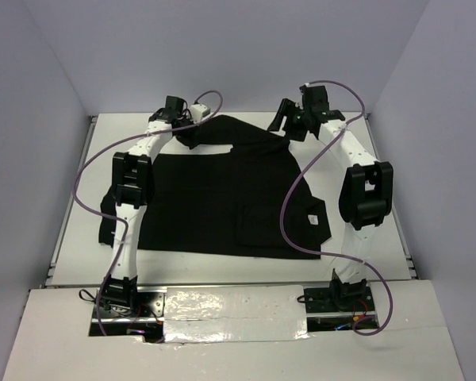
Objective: Fold and stack the long sleeve shirts
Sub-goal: Fold the shirt
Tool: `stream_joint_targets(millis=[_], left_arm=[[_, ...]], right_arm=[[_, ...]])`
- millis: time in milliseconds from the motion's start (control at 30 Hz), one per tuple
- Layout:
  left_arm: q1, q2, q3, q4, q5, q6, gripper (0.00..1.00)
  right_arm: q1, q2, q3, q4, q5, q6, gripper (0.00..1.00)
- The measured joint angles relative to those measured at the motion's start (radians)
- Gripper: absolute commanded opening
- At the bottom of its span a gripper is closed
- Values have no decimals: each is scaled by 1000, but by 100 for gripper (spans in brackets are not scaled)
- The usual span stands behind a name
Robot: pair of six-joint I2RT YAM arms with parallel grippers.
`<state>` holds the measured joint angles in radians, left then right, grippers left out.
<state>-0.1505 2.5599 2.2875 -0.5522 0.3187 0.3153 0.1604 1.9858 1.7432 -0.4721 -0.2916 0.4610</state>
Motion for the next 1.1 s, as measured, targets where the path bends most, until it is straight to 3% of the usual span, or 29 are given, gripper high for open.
stream_joint_targets(millis=[300, 467, 633, 867, 1100], left_arm=[[35, -207, -51, -10, 167, -88, 0], [23, -371, -71, -6, 238, -104, 0], [-15, -489, -213, -42, 272, -85, 0], [-94, -504, -362, -166, 274, -45, 0], [-118, -522, -380, -204, 290, -58, 0]], right_arm=[[72, -79, -67, 36, -14, 44, 75], [152, -143, -189, 151, -82, 224, 73], [226, -146, -238, 248, -128, 429, 77], [278, -144, -301, 388, -132, 671, 79], [291, -132, -364, 449, -119, 834, 81]])
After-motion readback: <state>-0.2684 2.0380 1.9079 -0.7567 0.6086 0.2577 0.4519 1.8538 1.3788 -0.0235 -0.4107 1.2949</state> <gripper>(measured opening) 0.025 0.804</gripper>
